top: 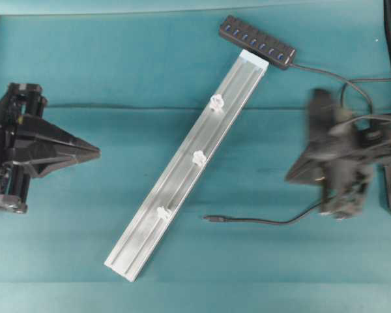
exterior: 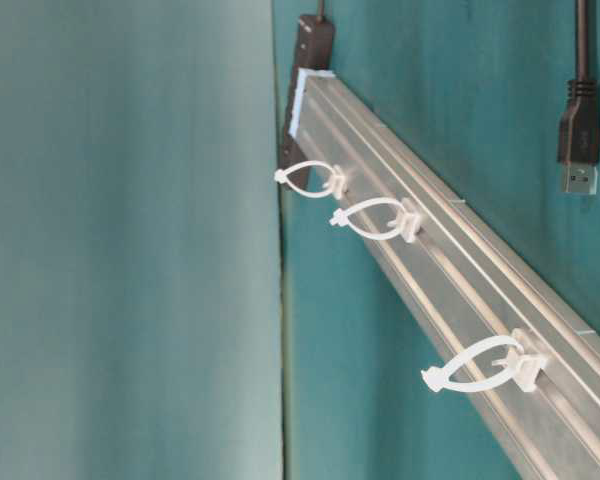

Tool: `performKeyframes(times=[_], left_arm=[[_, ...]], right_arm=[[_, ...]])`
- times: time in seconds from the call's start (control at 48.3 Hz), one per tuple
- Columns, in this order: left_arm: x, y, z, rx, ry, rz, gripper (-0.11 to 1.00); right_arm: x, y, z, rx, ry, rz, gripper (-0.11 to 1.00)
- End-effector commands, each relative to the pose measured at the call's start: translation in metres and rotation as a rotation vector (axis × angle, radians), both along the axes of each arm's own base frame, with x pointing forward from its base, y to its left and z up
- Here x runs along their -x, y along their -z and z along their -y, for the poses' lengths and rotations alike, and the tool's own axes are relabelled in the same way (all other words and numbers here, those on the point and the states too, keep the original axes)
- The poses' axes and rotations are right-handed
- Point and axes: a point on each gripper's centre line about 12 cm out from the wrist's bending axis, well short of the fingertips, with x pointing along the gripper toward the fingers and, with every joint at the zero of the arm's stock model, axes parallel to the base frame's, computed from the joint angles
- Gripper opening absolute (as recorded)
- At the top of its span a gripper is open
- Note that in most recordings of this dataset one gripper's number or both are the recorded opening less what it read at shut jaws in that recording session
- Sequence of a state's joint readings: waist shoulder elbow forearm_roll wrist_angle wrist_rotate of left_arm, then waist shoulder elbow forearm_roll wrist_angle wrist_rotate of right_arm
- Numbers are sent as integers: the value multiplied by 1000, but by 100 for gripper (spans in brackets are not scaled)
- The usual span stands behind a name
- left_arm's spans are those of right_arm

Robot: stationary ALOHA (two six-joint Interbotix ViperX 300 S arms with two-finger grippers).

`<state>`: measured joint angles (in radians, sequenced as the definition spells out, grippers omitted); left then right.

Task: Pass the USB cable through three rings with both arms.
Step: 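Move the right gripper down toward the black USB cable's plug end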

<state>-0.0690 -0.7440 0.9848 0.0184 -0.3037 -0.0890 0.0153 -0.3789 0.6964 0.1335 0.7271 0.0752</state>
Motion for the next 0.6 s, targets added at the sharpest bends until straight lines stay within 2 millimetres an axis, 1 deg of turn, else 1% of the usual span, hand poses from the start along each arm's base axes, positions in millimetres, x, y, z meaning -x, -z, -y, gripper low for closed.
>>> performKeyframes(times=[0.0, 0.145, 0.228, 0.269, 0.352, 0.394, 0.518, 0.58], left_arm=[[-2, -11, 0, 2, 1, 28, 0], [-4, -8, 0, 1, -3, 17, 0], [-4, -9, 0, 1, -3, 18, 0], [-4, -9, 0, 1, -3, 18, 0], [-4, -8, 0, 1, -3, 17, 0], [-5, -9, 0, 3, -2, 17, 0], [-4, -9, 0, 3, -2, 18, 0], [-3, -9, 0, 3, -2, 18, 0]], right_arm=[[-19, 2, -3, 3, -18, -56, 0], [-42, 13, -3, 30, -54, -130, 1], [-52, 20, -3, 50, -82, -150, 7], [-56, 23, -3, 55, -95, -159, 12], [-62, 30, -4, 62, -113, -181, 28], [-64, 34, -4, 62, -116, -200, 39], [-70, 39, -7, 62, -130, -233, 74], [-73, 42, -12, 76, -151, -228, 87]])
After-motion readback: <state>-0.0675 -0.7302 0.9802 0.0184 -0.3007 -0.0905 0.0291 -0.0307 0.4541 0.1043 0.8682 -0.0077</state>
